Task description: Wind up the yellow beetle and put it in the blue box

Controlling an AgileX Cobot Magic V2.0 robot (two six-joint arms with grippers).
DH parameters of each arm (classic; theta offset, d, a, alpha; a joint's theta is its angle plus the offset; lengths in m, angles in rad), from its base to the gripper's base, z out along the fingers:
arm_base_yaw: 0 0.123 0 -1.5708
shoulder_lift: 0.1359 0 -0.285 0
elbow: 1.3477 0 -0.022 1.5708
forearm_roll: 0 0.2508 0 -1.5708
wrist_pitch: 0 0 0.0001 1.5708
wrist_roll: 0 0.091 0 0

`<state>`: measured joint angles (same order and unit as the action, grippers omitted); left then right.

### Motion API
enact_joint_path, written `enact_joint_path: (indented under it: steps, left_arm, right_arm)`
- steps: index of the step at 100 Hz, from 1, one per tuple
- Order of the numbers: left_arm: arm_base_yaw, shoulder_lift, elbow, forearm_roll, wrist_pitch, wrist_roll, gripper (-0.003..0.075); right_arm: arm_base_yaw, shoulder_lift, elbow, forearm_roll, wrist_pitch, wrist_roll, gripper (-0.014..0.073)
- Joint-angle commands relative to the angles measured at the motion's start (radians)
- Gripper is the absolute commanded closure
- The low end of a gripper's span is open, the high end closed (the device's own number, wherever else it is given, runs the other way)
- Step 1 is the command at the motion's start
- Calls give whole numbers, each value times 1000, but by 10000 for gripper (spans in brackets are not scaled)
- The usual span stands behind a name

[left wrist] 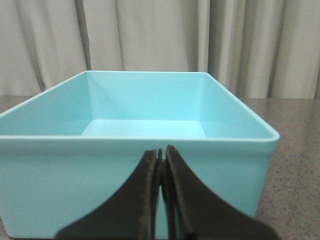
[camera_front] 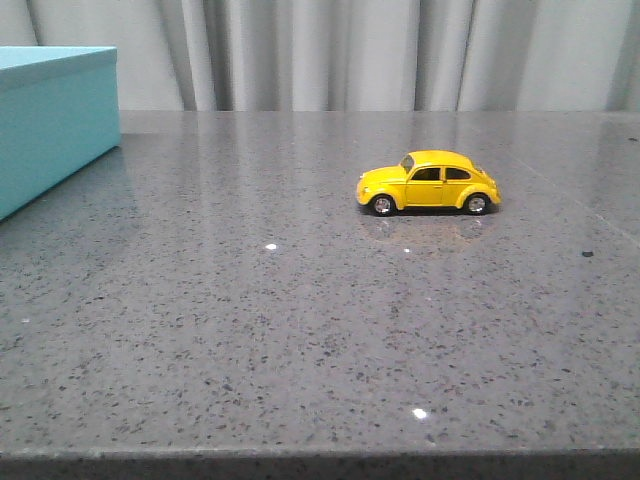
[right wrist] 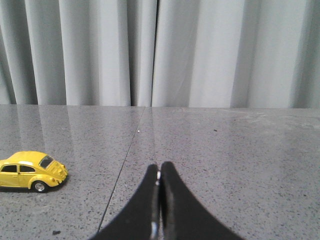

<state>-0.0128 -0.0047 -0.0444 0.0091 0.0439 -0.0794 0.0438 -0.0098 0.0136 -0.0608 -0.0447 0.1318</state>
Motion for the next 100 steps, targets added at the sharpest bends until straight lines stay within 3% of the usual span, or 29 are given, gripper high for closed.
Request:
enact_joint_path:
  steps: [1, 15, 53, 100]
  left_arm:
    - [-8, 16, -94, -9, -44, 2, 739]
    - [-8, 98, -199, -9, -3, 2, 739]
    - [-8, 356, -396, -9, 61, 2, 739]
    - [-8, 384, -401, -9, 26, 2, 738]
  right_arm:
    - [-3, -2, -80, -1, 13, -9, 652]
    - [-3, 66, -185, -1, 160, -9, 652]
    - [-3, 395, -499, 10, 372, -9, 652]
    - [-3, 580, -525, 54, 410, -9, 632]
